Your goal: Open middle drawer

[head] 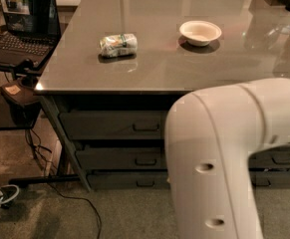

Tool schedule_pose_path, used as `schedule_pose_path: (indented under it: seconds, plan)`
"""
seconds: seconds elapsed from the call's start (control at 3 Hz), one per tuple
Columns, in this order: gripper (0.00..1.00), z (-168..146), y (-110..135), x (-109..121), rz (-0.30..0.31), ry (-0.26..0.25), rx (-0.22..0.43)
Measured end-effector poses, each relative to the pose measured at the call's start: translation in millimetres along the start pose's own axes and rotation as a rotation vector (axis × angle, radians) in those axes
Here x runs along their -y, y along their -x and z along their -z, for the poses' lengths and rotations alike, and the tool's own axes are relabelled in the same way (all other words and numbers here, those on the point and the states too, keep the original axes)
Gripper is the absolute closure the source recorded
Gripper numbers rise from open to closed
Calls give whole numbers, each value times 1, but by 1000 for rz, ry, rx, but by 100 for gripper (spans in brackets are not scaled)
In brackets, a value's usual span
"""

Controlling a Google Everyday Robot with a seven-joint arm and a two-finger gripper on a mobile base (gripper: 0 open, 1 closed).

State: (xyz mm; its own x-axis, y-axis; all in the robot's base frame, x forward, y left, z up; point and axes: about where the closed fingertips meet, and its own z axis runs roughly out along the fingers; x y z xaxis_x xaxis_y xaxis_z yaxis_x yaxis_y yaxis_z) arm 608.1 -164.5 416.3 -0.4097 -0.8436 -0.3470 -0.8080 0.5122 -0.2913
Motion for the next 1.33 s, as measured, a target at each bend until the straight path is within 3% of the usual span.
schedule_pose_path:
  seconds: [0.33,0.67,1.0,1.33]
  plan:
    - [0,-20,-13,-13,-1,28,-26]
    - [0,-37,-12,-11,-9,34,-25]
    - [0,-37,-12,-11,-8,34,-25]
    - [19,-37,-12,-11,-8,34,-25]
